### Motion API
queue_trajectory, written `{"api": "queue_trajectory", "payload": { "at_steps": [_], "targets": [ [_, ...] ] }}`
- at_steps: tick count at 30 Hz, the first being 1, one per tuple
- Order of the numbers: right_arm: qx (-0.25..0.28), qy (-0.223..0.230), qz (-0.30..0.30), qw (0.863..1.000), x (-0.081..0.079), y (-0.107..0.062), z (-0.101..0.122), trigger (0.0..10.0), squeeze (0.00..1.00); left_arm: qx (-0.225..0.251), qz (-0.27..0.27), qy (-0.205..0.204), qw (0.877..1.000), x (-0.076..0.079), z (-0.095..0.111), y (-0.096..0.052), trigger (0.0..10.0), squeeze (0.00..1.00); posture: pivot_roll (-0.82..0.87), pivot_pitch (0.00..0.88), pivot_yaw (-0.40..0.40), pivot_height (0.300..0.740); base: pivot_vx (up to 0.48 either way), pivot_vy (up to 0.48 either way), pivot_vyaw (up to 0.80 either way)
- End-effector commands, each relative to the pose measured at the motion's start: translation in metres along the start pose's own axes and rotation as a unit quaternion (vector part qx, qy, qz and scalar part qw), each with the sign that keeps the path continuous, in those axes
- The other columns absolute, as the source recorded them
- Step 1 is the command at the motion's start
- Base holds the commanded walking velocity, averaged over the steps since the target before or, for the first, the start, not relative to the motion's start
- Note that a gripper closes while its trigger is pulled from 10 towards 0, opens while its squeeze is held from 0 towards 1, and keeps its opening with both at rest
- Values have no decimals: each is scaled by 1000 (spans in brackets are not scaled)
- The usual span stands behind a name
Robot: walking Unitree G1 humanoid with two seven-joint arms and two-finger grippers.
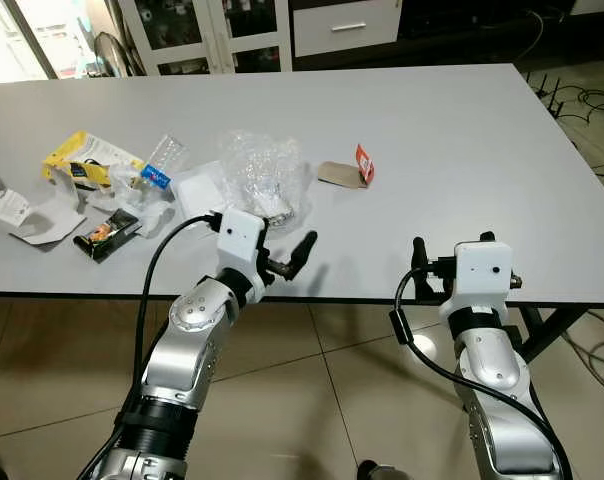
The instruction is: Picking trash to rubbish bin
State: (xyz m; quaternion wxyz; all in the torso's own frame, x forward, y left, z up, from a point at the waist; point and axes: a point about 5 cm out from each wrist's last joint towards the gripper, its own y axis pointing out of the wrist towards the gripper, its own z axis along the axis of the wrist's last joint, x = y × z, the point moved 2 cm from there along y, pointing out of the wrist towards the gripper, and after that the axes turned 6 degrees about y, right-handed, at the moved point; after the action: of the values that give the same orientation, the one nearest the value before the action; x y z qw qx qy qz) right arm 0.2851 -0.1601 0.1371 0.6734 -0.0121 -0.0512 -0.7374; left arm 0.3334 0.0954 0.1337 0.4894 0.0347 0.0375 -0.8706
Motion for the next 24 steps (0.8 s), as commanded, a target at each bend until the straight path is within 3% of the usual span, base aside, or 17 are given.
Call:
{"api": "queue_trajectory", "payload": {
  "at_steps": [1, 8, 14, 24],
  "targets": [
    [-12, 5, 3, 1000, 0, 0, -3, 10000, 0, 2, -23, 5, 1000, 1, 4, 2, 10000, 0, -112, 123, 107, 740, 0, 0, 0],
    [-25, 18, 22, 999, -6, 0, -7, 10000, 0, 8, -29, 14, 999, -2, 9, 3, 10000, 0, -109, 137, 114, 740, 0, 0, 0],
    [-37, 28, 37, 998, -8, 3, -9, 10000, 0, 4, -75, 23, 997, 1, 12, -1, 10000, 0, -96, 150, 117, 740, 0, 0, 0],
    [-54, 41, 58, 996, -9, 3, -15, 10000, 0, 11, -65, 40, 997, -30, 25, -11, 10000, 0, -84, 152, 123, 740, 0, 0, 0]
  ]
}}
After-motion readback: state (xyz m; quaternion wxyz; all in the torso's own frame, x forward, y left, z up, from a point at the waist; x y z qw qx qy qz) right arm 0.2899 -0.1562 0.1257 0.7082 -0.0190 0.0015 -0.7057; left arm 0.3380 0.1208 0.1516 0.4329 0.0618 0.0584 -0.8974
